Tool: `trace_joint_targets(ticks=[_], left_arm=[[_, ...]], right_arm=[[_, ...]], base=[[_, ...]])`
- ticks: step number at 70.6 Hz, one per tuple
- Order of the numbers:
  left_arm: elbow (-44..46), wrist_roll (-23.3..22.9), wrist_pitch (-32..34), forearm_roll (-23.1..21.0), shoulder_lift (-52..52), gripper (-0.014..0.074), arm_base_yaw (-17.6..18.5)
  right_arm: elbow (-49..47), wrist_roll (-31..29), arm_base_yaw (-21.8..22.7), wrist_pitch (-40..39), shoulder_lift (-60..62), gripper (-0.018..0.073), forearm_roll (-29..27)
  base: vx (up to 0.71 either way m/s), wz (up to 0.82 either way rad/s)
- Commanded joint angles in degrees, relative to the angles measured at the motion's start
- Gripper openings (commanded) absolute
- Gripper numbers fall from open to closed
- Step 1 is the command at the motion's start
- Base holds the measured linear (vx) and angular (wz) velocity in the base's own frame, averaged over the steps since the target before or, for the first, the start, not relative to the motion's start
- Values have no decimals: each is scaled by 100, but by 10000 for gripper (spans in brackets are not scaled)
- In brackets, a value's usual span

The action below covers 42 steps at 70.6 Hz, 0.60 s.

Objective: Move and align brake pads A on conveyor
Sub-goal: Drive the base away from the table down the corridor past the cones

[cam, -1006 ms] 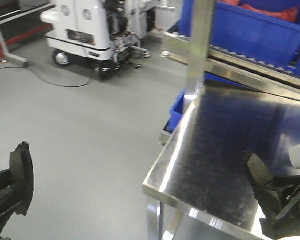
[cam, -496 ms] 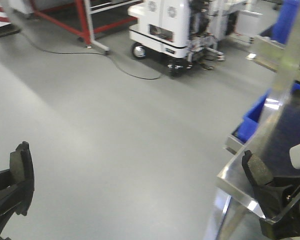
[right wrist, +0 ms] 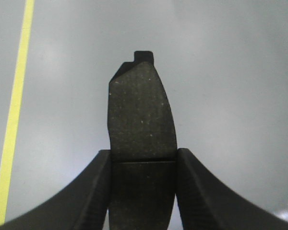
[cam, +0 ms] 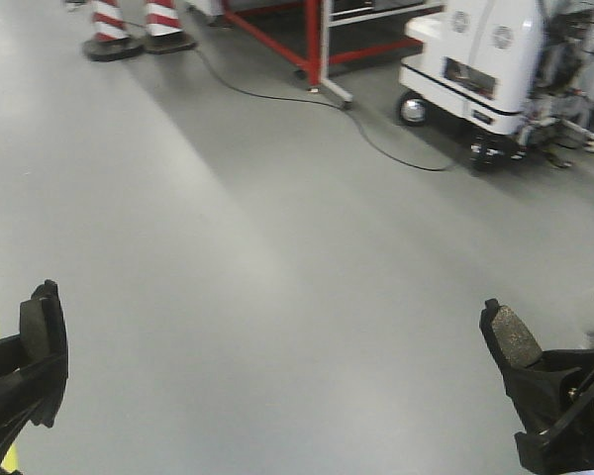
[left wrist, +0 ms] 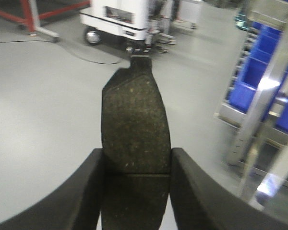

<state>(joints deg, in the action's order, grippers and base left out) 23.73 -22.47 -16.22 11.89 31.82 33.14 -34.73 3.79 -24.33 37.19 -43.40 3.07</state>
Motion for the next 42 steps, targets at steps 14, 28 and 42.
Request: trace_joint_targets(ticks=[14,28,42], left_arm=[[176,-12,523,34,-20,128,20],[176,-12,523,34,-20,128,20],[176,-12,523,34,-20,128,20]], right_arm=[[-170,-50,-2,-445,47,183,21],[-170,-50,-2,-444,52,183,21],[-170,-50,-2,-450,64,183,21]], base=[[14,60],[19,60],[26,49]])
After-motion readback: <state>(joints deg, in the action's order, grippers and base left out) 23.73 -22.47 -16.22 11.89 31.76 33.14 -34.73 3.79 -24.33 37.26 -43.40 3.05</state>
